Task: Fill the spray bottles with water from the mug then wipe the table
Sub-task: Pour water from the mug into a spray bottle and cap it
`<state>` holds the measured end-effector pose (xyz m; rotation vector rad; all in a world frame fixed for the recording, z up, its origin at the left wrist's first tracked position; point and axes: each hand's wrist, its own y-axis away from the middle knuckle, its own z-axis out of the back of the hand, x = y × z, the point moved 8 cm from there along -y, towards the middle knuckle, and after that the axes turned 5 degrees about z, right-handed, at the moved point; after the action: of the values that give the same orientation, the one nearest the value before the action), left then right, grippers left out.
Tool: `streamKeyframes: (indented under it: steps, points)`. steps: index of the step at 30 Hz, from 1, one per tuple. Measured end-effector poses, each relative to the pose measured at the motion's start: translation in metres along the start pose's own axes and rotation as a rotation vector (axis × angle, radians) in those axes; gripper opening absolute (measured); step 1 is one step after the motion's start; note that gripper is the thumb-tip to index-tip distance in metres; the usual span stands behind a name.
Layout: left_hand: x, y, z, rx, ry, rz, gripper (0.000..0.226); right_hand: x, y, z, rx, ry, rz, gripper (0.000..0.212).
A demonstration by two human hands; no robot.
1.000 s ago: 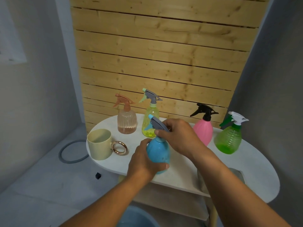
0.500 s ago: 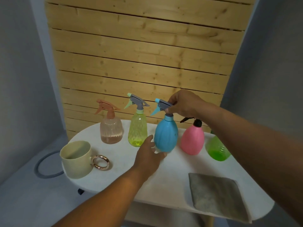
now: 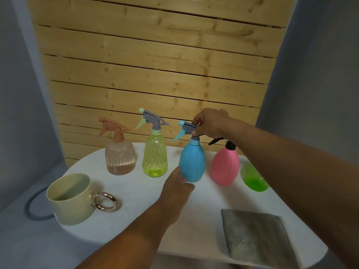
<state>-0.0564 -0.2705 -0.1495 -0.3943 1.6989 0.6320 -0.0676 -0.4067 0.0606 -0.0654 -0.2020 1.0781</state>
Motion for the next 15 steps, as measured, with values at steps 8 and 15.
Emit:
streamKeyframes:
  steps: [8,15]
  points:
    - [0.004,-0.006,-0.004,0.009,-0.036,0.029,0.060,-0.011,0.001,-0.005,-0.002,-0.051,-0.011,0.027]
    - [0.005,-0.004,-0.006,0.012,-0.070,0.025,0.077,-0.012,0.005,-0.008,-0.002,-0.112,-0.018,0.031]
